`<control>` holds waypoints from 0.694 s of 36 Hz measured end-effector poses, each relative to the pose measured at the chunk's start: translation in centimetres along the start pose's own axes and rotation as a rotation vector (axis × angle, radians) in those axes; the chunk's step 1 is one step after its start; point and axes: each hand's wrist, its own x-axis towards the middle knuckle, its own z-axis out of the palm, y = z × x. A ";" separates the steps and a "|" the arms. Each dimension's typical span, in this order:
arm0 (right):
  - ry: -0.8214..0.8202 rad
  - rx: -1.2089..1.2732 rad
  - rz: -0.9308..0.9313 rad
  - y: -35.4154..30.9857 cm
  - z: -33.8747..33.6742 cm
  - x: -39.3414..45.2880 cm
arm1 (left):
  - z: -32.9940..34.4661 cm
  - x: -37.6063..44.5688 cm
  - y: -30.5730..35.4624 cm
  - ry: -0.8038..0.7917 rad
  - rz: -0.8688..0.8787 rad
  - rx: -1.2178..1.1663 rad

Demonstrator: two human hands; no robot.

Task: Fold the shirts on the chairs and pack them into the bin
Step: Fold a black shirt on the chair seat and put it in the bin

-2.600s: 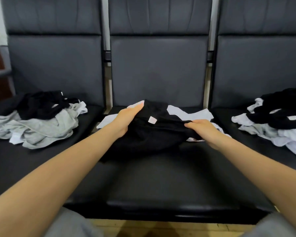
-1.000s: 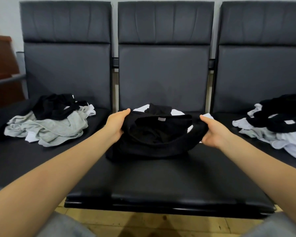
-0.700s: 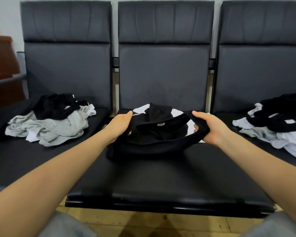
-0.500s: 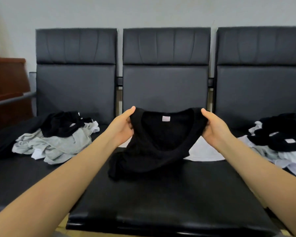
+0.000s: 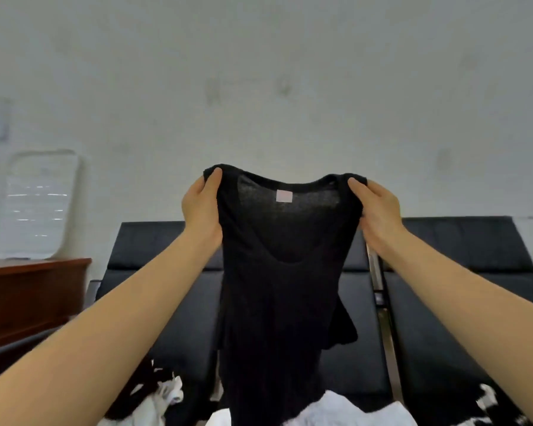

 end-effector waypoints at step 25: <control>0.130 -0.186 0.113 -2.1 2.1 5.9 | 3.2 6.2 1.2 0.003 -0.201 0.167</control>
